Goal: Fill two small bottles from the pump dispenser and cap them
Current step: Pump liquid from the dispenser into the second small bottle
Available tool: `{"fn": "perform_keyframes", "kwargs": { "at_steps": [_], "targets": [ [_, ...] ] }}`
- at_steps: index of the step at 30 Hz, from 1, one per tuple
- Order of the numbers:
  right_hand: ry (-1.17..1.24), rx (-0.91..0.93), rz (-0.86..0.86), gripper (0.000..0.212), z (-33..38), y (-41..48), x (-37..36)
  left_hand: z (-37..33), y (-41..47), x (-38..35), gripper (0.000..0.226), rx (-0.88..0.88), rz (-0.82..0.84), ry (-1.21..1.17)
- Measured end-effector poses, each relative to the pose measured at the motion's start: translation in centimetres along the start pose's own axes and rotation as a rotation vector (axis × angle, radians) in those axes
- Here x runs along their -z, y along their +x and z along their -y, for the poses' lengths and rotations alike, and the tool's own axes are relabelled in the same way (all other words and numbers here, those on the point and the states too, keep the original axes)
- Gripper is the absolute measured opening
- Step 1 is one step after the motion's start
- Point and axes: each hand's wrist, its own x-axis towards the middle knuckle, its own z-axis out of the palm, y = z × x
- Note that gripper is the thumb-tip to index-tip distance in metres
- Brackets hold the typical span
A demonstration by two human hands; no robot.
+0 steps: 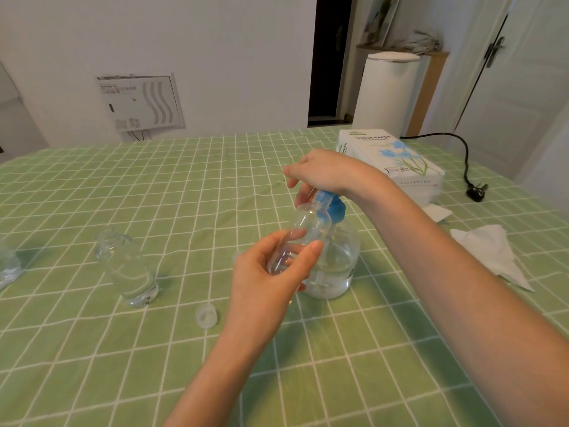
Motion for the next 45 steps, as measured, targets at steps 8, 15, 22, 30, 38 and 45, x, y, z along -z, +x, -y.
{"fn": "perform_keyframes", "kwargs": {
  "at_steps": [8,15,22,30,38,45],
  "targets": [
    [0.000,-0.004,-0.007,0.032,-0.30,-0.05,-0.35,0.14,-0.01,0.15,0.035,0.000,0.007,0.017],
    [-0.004,-0.006,-0.006,0.033,0.56,-0.29,0.45,-0.19,-0.04,0.19,0.030,-0.018,0.017,0.006],
    [0.019,-0.021,0.014,0.025,0.33,-0.12,0.25,-0.23,-0.06,0.16,0.027,-0.002,0.014,-0.014],
    [0.010,-0.040,0.031,0.028,-0.05,0.01,-0.30,-0.11,-0.08,0.31,0.012,-0.004,0.019,0.002],
    [0.016,-0.027,0.003,0.033,0.03,0.01,-0.13,-0.11,-0.05,0.20,0.018,0.004,0.010,-0.004],
    [0.004,-0.018,-0.021,0.032,0.30,0.14,0.12,-0.16,0.01,0.31,0.020,-0.003,0.011,-0.009]
  ]
}}
